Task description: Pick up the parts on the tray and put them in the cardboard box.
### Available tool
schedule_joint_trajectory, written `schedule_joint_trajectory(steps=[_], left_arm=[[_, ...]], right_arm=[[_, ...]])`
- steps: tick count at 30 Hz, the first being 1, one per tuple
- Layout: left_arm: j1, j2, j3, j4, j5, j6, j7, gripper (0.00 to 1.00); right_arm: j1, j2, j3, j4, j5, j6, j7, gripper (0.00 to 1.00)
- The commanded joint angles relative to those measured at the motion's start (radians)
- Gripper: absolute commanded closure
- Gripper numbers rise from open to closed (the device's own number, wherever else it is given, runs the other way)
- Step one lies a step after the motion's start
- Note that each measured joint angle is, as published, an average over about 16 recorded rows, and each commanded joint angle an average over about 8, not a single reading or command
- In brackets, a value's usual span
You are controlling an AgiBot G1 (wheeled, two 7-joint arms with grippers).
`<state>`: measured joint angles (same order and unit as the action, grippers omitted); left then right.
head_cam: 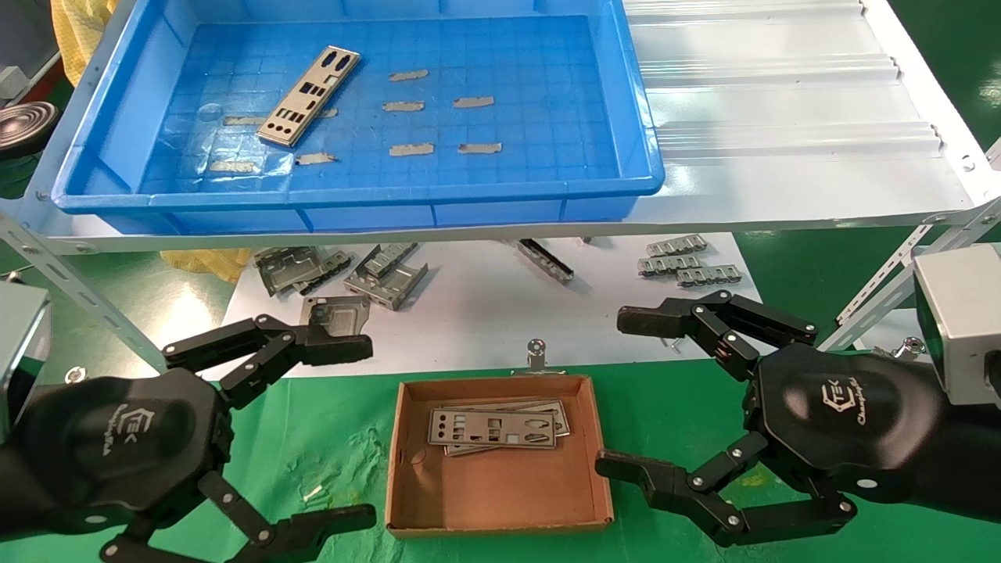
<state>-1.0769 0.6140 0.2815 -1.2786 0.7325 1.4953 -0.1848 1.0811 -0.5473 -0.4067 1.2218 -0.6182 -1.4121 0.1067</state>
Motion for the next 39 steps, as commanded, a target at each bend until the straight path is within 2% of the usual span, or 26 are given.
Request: schedule_joint_trajectory(steps=[1, 39], left_arm=[[0.000, 0.000, 0.000, 0.000, 0.000, 0.000, 0.000, 0.00], [0.000, 0.000, 0.000, 0.000, 0.000, 0.000, 0.000, 0.00]], right_arm=[[0.000, 0.000, 0.000, 0.000, 0.000, 0.000, 0.000, 0.00], [0.000, 0.000, 0.000, 0.000, 0.000, 0.000, 0.000, 0.00]])
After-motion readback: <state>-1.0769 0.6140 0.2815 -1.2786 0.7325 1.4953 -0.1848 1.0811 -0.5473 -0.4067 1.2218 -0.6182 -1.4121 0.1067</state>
